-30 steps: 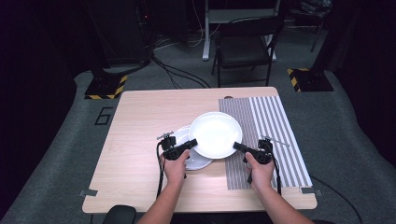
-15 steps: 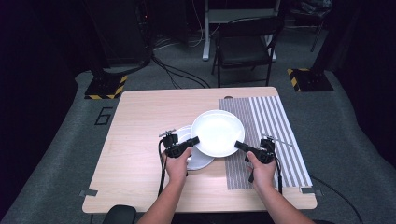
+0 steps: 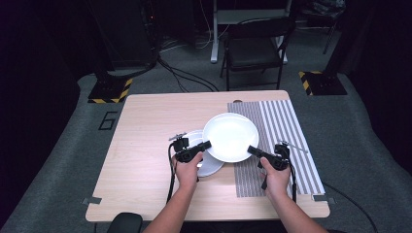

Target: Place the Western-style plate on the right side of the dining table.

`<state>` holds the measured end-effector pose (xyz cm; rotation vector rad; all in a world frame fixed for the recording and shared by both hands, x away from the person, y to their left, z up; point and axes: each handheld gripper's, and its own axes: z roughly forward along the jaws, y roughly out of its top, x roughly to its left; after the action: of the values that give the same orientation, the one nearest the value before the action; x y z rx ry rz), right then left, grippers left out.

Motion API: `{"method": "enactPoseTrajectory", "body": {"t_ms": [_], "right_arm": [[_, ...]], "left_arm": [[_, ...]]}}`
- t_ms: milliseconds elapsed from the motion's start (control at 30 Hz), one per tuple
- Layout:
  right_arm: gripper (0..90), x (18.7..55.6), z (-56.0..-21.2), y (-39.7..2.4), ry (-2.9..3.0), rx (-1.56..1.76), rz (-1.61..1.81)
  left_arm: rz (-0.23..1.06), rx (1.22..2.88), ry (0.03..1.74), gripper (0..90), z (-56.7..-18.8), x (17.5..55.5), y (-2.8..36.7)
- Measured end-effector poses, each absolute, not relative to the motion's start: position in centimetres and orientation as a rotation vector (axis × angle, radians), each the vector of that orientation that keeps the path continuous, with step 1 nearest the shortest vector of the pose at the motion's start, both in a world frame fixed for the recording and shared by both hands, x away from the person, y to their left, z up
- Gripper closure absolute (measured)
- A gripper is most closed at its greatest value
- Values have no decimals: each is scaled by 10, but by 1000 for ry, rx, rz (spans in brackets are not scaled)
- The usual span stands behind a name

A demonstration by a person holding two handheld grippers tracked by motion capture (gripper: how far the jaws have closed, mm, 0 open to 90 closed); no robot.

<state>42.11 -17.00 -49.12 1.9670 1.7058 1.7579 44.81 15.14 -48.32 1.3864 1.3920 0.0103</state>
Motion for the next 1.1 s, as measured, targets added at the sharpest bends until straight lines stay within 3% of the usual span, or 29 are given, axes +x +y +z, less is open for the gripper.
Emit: {"method": "enactPoseTrajectory", "body": {"t_ms": [1100], "right_arm": [[729, 409, -487, -200, 1578, 2002, 1751]], "left_arm": [[-55, 1422, 1336, 738, -482, 458, 117]]}}
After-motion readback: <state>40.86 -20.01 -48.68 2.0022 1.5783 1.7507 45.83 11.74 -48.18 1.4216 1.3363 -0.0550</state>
